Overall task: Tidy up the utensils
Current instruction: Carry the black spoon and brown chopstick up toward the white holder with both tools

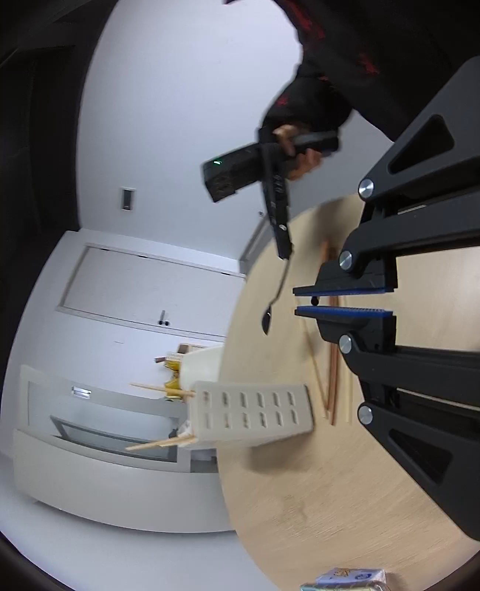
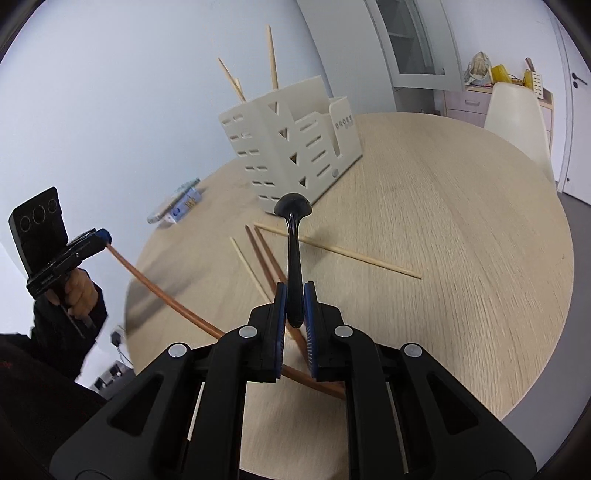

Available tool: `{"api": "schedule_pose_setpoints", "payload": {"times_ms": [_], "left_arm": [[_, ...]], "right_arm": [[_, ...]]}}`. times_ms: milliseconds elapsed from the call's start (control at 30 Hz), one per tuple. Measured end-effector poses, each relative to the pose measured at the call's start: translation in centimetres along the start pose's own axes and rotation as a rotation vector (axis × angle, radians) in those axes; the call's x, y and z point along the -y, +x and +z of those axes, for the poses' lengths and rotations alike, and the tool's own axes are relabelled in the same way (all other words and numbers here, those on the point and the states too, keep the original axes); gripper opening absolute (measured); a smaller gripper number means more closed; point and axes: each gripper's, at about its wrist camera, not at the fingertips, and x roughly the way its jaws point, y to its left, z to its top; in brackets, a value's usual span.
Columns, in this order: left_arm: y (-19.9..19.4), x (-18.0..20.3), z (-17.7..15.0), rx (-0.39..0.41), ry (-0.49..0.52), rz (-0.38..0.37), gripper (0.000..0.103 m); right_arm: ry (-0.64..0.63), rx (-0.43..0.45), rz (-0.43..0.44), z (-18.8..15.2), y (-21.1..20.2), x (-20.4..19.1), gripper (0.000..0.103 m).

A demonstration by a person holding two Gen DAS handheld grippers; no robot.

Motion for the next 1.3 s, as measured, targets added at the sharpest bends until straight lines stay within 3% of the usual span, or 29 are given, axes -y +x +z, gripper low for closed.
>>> {"api": "schedule_pose_setpoints", "payload": {"times_ms": [133,500,600,933,1300], "left_arm": [[0.0,0.3,1.5,0.079,-0.050,0.023,0.004],[0.7,-0.6,4.9,0.227,-0.190,-0.016,0.004],[1.1,-0.6,6.0,0.236,-0.195,0.019,0.004],[2.2,-1.7,8.7,0.236,-0.239,0.063,0.004],[1.6,-2.7,13.4,0.280,-0.208,0.134,0.004]], "right_arm": [[0.013,0.043,0.004,0.6,-0.7,-0.4,0.009],[0.022,0.103,-0.025,1.8,-1.6,-0.9,0.009],[0.033,0.086,-0.061,2.1,-1.4,-0.8,0.009],[0.062,0.022,-0.015,2.5,0.0,-0.7,0.009],[-0.021,-0.001,0.021,8.5,-0.5,-3.7,0.009]]}}
